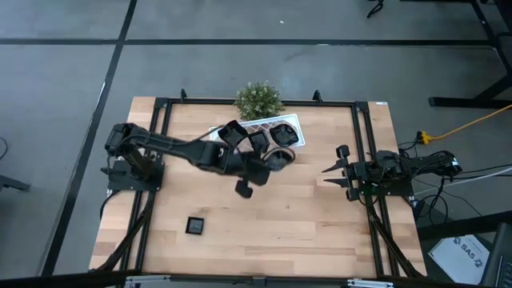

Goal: Pick & Place Mini shaped plates
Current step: Stack the leaf-shaped plate on top of the leaf-shaped plate on the shelf

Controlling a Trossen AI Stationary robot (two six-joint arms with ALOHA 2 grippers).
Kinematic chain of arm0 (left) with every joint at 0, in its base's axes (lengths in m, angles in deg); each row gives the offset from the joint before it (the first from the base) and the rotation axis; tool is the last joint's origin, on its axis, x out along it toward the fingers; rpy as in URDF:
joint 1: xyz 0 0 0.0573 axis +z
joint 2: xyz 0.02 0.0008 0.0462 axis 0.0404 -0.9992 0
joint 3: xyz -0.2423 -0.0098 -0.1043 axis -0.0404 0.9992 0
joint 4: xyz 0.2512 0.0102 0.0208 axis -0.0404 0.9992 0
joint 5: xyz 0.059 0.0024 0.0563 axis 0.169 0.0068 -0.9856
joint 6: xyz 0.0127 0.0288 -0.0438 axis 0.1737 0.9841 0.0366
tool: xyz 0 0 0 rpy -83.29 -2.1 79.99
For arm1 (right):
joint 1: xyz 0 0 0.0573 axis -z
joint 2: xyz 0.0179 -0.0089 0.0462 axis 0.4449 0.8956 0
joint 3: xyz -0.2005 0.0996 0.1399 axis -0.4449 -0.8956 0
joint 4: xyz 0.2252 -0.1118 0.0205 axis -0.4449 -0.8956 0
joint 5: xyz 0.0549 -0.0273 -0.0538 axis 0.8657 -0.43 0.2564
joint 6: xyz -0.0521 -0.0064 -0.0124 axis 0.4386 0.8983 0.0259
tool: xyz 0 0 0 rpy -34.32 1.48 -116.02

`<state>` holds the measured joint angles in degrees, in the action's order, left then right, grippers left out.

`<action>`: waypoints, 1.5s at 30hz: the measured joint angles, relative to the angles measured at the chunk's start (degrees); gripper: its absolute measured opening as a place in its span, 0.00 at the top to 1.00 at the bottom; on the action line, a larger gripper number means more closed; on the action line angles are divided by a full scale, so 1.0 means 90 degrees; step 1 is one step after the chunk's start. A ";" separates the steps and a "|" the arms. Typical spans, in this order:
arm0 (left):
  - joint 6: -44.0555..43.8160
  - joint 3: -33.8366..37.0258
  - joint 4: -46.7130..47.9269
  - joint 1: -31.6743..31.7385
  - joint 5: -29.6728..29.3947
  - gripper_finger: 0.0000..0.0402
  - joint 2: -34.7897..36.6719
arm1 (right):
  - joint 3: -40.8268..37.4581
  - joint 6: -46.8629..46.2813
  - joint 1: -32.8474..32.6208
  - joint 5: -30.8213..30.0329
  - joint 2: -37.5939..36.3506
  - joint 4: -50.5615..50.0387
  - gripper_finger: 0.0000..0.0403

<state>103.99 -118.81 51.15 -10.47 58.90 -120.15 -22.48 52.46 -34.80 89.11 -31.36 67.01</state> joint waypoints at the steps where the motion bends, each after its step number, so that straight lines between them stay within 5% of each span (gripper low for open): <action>1: 0.0257 -0.0044 -0.0011 0.0103 -0.0009 1.00 -0.0003 | 0.0000 0.0000 0.0000 0.0000 0.0000 0.0000 0.68; 9: 0.3009 -0.0120 -0.0538 0.0804 -0.0087 1.00 -0.0003 | 0.0000 0.0000 0.0000 0.0000 0.0000 -0.0002 0.68; 15: 0.3977 -0.0120 -0.0636 0.1310 0.0432 1.00 -0.0003 | 0.0000 0.0000 0.0002 0.0000 -0.0002 -0.0002 0.68; 19: 0.4203 -0.0116 -0.0638 0.1551 0.0972 1.00 -0.0137 | -0.0002 0.0000 0.0000 0.0000 -0.0002 -0.0002 0.68; 45: 0.4003 -0.0110 -0.0787 0.1928 0.0875 0.96 -0.0748 | -0.0002 0.0000 0.0000 0.0000 -0.0002 -0.0002 0.68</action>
<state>140.02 -119.80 44.06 6.88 66.77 -126.88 -22.50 52.46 -34.80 89.11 -31.38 66.99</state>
